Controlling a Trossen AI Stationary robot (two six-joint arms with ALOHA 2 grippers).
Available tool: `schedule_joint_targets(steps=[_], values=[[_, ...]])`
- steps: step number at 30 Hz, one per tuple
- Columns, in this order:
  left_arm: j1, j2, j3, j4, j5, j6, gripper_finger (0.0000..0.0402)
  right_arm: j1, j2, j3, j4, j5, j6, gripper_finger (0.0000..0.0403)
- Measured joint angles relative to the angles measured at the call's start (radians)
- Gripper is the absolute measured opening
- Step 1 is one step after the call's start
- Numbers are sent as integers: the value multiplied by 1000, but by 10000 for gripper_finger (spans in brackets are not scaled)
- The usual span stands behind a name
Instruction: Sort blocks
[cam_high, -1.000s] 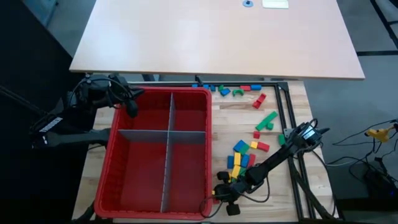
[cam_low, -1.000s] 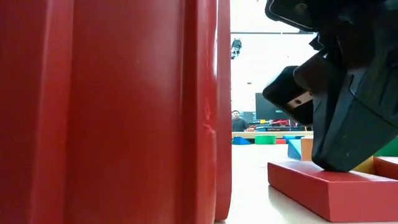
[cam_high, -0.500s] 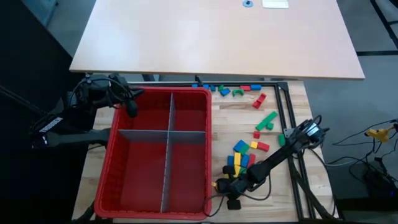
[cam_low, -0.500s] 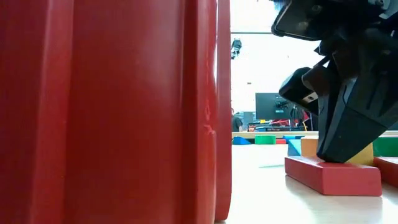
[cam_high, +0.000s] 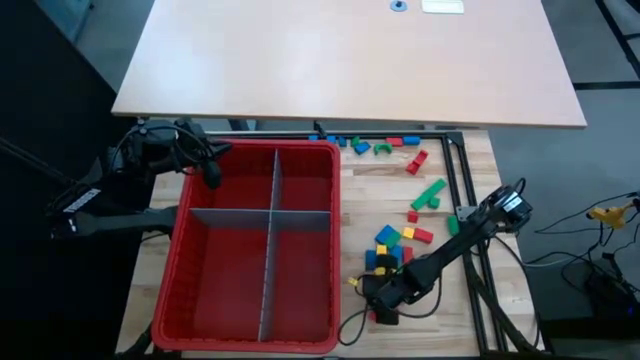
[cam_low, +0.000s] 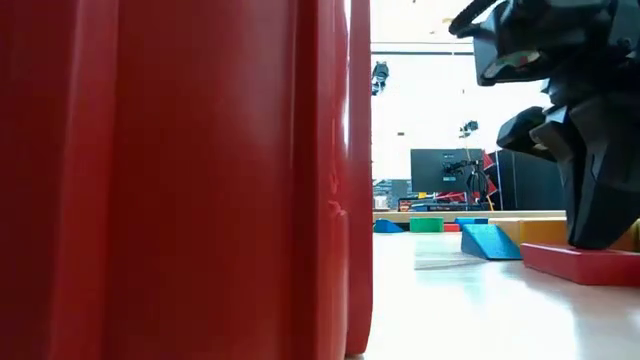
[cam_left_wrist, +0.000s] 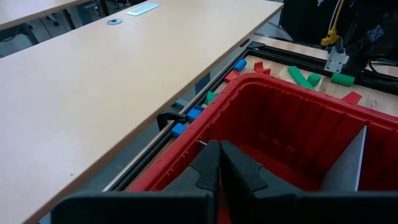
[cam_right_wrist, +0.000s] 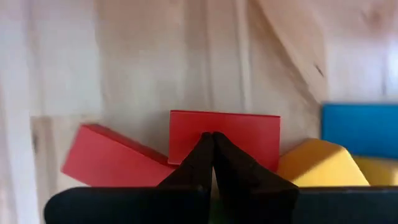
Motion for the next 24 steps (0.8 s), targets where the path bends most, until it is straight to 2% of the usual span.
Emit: schedule_joint_targets(steps=[12, 19, 24], values=[[0, 0, 0, 2, 0, 0, 0, 9, -99, -12, -177, 49, 145, 0], [0, 0, 0, 4, 1, -1, 0, 8, -248, -8, -166, 145, 223, 0], [0, 0, 0, 4, 5, -1, 0, 5, -358, -7, -179, 171, 247, 0]])
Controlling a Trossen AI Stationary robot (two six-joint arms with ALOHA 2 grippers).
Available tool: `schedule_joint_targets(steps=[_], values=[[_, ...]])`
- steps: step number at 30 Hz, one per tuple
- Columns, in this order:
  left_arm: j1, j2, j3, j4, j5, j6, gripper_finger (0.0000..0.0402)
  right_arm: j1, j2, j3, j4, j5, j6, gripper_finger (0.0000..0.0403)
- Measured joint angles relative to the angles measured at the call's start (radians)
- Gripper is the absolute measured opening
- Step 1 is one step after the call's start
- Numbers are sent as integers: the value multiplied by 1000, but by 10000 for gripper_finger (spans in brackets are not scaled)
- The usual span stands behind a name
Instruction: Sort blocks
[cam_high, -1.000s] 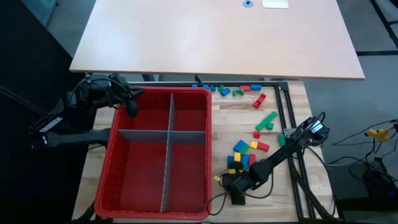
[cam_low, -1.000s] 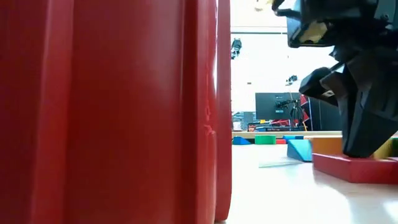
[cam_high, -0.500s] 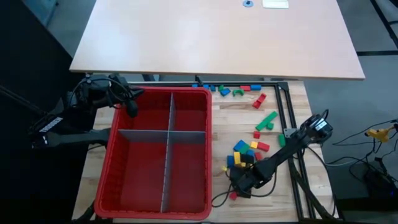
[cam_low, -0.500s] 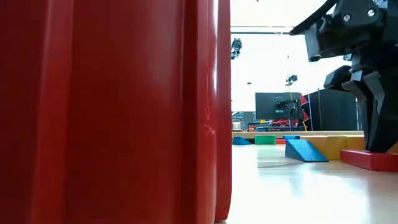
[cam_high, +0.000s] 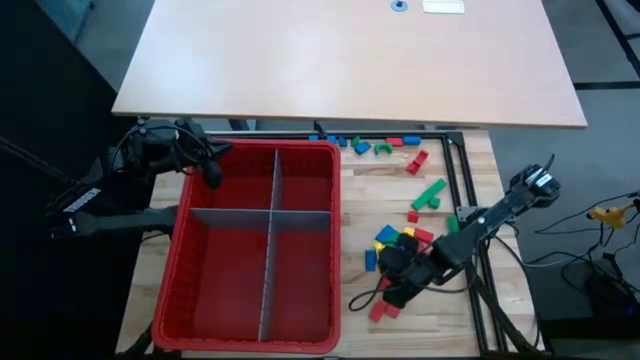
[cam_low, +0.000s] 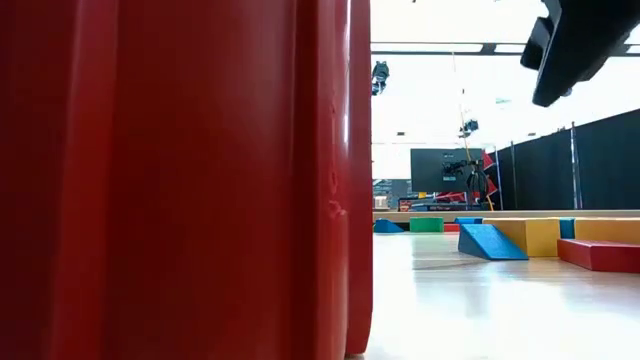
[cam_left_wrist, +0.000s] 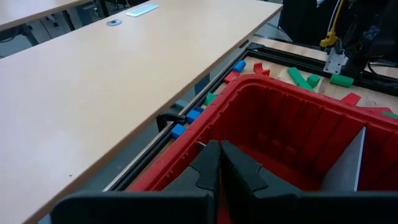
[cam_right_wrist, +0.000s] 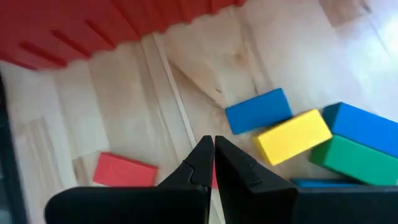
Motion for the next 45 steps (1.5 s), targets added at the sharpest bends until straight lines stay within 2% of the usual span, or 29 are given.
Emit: schedule_joint_targets(steps=[6, 10, 14, 21, 26, 30, 36, 45], values=[[0, 5, 0, 0, 12, 0, 0, 1, -105, 1, -93, 4, 106, 0], [0, 10, 0, 0, 15, 0, 0, 10, -147, 1, -94, -23, 91, 20], [0, 15, 0, 0, 15, 0, 0, 19, -156, 2, -107, -52, 88, 75], [-1, 20, 0, -2, 47, 0, 0, 18, -130, 3, -229, -53, 113, 189], [0, 18, 0, -5, 66, 0, 0, 18, -124, -19, -288, -71, 204, 236], [0, 20, 0, -5, 67, 0, 0, 18, -124, -57, -283, -99, 292, 246], [0, 20, 0, -5, 66, -7, 0, 18, -124, -102, -269, -130, 439, 237], [0, 20, 0, -5, 66, -20, 0, 18, -124, -163, -203, -183, 565, 241]])
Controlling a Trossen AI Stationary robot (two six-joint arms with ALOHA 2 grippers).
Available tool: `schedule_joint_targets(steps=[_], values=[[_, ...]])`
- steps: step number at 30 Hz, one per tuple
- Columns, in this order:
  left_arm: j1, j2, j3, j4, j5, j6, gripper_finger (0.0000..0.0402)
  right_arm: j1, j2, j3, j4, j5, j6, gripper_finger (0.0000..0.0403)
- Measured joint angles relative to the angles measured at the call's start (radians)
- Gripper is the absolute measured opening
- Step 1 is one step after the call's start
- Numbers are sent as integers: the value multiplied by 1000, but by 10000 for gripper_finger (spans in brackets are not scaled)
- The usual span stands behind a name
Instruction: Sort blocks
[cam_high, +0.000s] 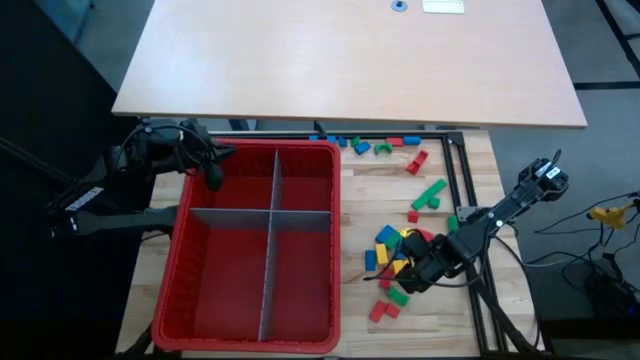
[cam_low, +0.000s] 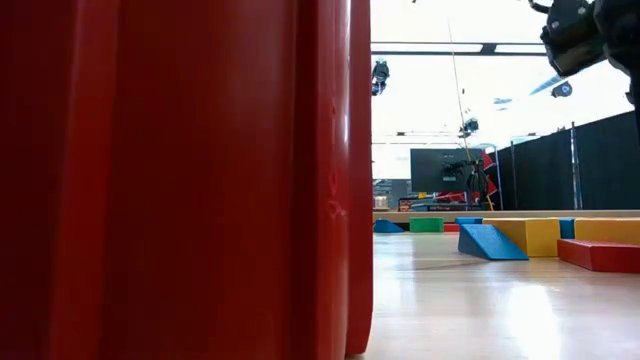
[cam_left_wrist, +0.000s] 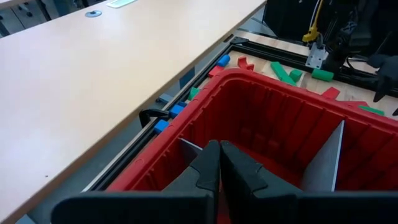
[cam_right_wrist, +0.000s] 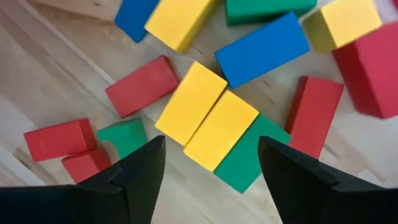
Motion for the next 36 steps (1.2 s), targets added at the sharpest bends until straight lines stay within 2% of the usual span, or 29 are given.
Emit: schedule_joint_targets(steps=[7, 21, 27, 31, 36], values=[[0, 0, 0, 0, 5, -8, 0, 0, 0, -40, 12, -3, 60, 258], [0, 0, 0, 1, 49, -18, 0, 0, 0, -113, 90, -25, 125, 261], [0, 0, 0, 1, 84, -4, 0, 0, -1, -114, 91, -43, 162, 258], [0, 0, 0, 0, 85, 26, 0, 0, -1, -98, 92, -100, 153, 254], [0, -1, 0, 0, 85, 58, 0, -1, -1, -78, 108, -99, 116, 258]])
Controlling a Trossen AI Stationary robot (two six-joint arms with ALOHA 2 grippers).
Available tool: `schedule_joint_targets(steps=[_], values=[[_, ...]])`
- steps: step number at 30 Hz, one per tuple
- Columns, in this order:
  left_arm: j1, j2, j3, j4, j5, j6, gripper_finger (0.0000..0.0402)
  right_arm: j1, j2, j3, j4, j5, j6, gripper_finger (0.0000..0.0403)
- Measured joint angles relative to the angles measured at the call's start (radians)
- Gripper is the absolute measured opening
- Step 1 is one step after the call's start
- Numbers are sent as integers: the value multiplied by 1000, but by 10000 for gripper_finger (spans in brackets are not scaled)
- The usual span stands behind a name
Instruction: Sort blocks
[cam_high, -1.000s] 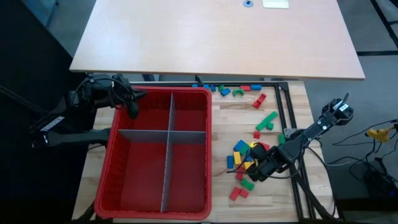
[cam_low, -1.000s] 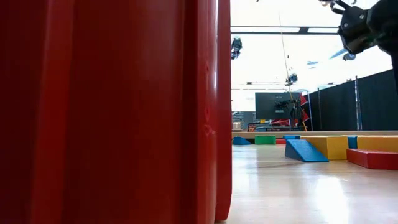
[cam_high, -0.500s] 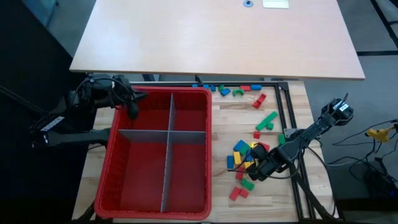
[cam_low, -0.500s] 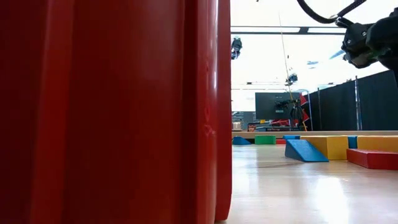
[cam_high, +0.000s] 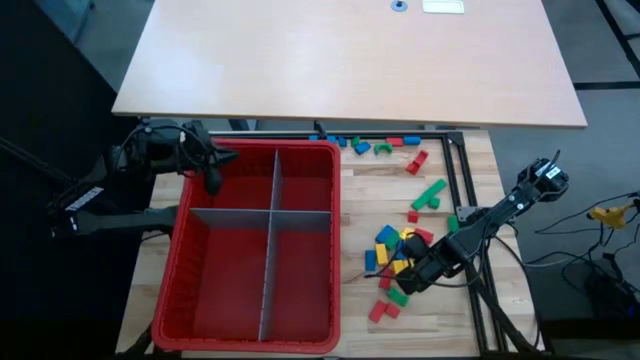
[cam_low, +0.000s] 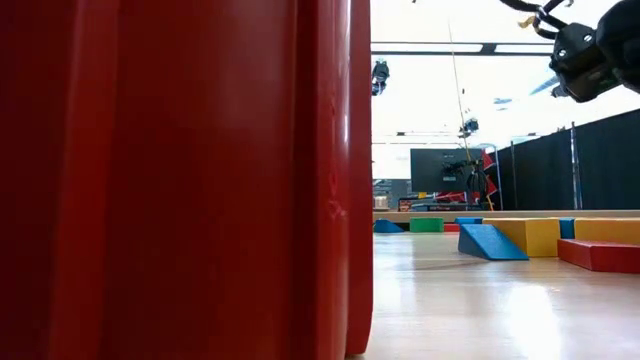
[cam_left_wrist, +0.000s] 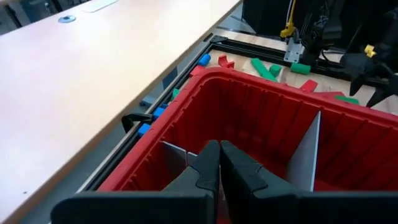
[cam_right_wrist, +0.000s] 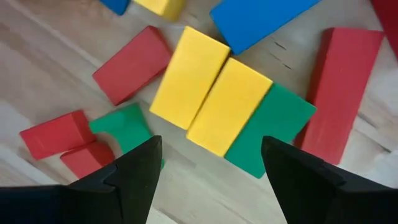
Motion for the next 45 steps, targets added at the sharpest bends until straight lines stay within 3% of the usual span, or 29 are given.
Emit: schedule_joint_targets(steps=[15, 23, 32, 40, 45], values=[[0, 32, 0, 103, 0, 40, 0, -20, 0, -21, 22, 2, -140, 250], [0, 85, 0, 194, 0, 45, 0, -49, -3, -122, 57, 3, -165, 241], [0, 204, 0, 326, -9, 175, 0, -50, -11, -217, 190, 19, -199, 240], [0, 231, 35, 325, -12, 170, 0, -50, -45, -194, 238, 86, -232, 243], [0, 189, 117, 217, -36, 86, 0, -50, -74, -136, 258, 125, -336, 252]])
